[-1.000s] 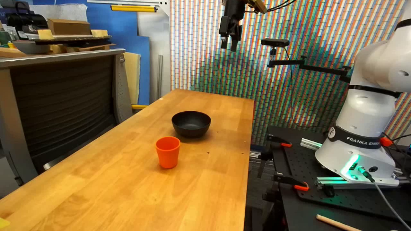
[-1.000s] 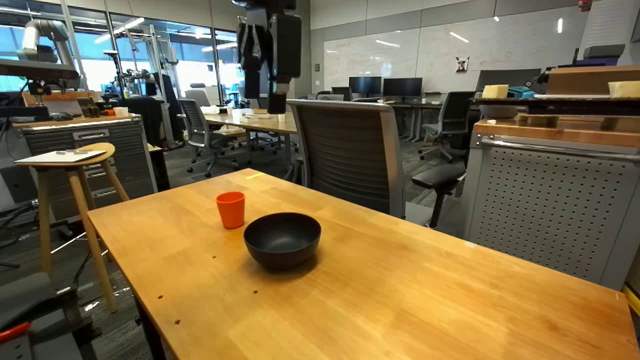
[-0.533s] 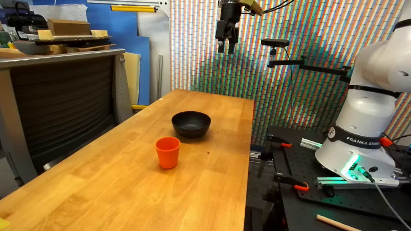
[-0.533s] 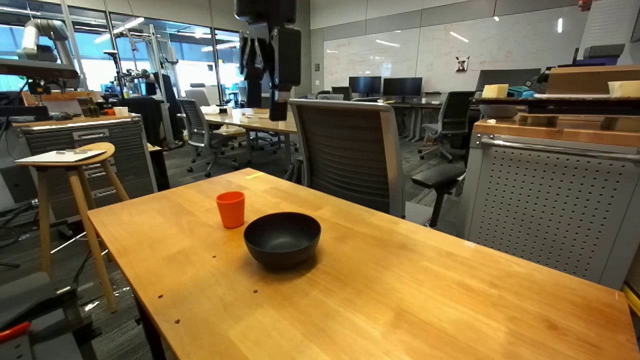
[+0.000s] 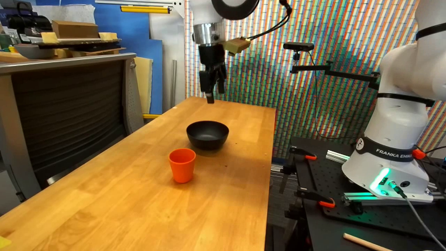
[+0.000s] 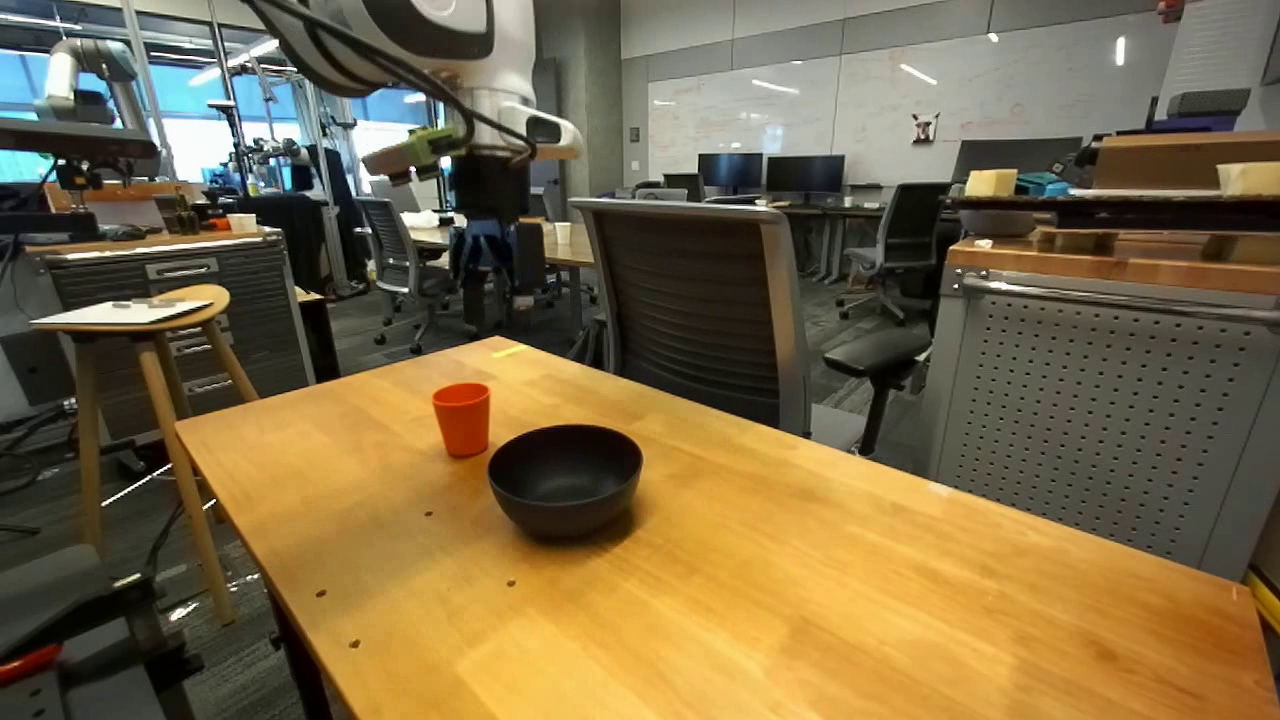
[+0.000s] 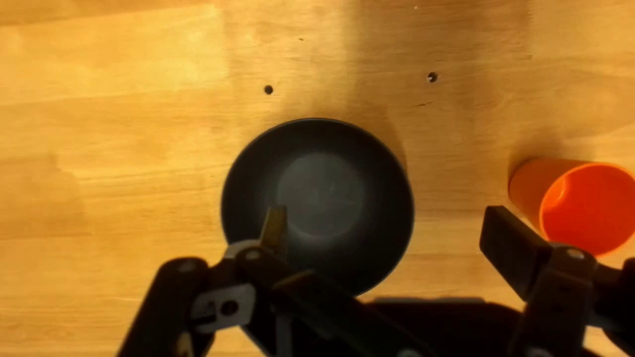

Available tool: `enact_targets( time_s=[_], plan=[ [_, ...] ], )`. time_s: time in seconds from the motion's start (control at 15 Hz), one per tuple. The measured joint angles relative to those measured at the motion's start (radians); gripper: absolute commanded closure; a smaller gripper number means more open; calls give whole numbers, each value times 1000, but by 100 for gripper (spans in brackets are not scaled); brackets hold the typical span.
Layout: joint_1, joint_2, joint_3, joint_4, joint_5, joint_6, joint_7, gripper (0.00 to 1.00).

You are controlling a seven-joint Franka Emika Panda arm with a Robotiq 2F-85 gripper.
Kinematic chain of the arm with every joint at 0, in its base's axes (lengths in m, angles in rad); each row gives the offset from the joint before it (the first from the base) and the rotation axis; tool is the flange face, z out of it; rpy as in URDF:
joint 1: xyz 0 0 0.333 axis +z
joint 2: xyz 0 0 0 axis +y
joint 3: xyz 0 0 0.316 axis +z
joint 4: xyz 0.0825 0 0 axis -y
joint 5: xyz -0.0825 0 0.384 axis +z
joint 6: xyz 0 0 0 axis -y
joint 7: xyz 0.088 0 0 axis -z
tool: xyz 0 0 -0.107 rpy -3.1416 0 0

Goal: Put the orange cup in the bowl

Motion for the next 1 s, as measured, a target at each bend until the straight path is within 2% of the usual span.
enact_targets(
  time_s=[0.2, 0.4, 0.73, 0.8, 0.87, 1.0],
  plan=[
    [74, 143, 33, 57, -69, 27, 87, 0],
    [135, 276, 34, 139, -117, 33, 135, 0],
    [184, 430, 26, 301, -136, 14, 144, 0],
    [188, 451, 26, 330, -136, 2, 144, 25],
    [191, 468, 26, 355, -136, -12, 143, 26],
    [191, 500, 25, 394, -128, -37, 143, 42]
  ],
)
